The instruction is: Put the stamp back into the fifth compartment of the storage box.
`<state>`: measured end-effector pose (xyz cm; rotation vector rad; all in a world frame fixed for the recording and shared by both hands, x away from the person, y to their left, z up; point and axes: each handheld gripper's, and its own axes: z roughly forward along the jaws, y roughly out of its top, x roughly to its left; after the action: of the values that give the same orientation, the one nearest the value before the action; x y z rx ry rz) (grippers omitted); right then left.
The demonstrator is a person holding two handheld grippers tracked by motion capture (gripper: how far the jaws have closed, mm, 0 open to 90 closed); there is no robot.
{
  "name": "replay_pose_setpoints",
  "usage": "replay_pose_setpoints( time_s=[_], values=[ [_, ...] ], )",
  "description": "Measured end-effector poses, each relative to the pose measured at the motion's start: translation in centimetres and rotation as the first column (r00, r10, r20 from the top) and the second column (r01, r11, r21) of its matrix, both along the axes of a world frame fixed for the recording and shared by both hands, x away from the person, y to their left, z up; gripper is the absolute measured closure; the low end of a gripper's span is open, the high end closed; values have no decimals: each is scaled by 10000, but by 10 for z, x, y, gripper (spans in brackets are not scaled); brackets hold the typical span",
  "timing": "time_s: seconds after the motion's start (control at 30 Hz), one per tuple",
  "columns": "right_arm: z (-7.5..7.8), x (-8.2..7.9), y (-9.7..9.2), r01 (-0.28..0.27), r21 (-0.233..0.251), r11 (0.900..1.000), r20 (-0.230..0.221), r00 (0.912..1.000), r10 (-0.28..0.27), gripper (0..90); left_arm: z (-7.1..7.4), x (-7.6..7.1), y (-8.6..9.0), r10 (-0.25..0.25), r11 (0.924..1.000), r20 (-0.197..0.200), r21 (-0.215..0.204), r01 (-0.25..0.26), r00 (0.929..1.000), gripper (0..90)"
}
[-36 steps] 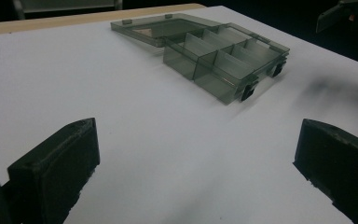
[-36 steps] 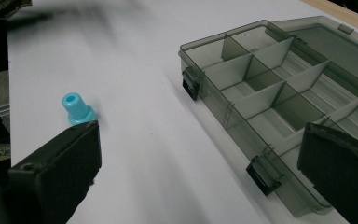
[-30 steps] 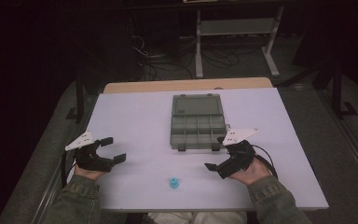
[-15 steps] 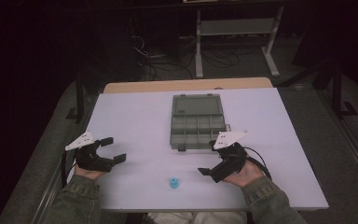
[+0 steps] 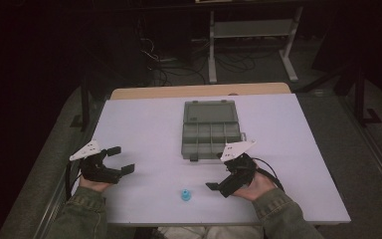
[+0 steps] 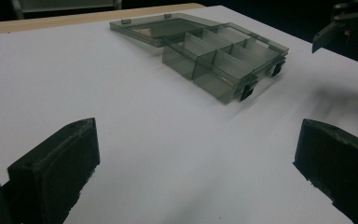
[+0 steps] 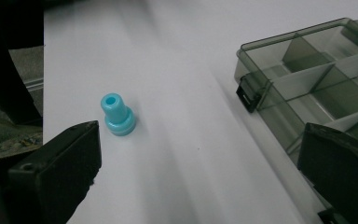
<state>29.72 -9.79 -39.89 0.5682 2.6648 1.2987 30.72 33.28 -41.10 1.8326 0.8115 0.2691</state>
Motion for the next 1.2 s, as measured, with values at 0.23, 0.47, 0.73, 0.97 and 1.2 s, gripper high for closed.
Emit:
replay_pose_setpoints(
  time_s=[0.23, 0.47, 0.73, 0.97, 1.2],
  values=[
    [-3, -1, 11, -339, -172, 9993, -103, 9994, 337, 0, 0, 0, 0, -10, 10000, 8, 4, 10, 10000, 0],
    [-4, -2, 23, -666, -350, 9972, -170, 9977, 660, 0, 0, 0, 0, -4, 10000, 12, -9, 4, 10000, 0],
    [-10, -4, 38, -1102, -594, 9921, -358, 9935, 1082, 0, 0, 0, 0, -26, 10000, 14, -11, 26, 10000, 0],
    [-15, -5, 52, -1469, -804, 9859, -396, 9888, 1442, 0, 0, 0, 0, -25, 10000, 9, 5, 25, 10000, 0],
    [-20, -8, 65, -1751, -1048, 9790, -389, 9843, 1719, 0, 0, 0, 0, -38, 10000, -4, 0, 38, 10000, 0]
  ],
)
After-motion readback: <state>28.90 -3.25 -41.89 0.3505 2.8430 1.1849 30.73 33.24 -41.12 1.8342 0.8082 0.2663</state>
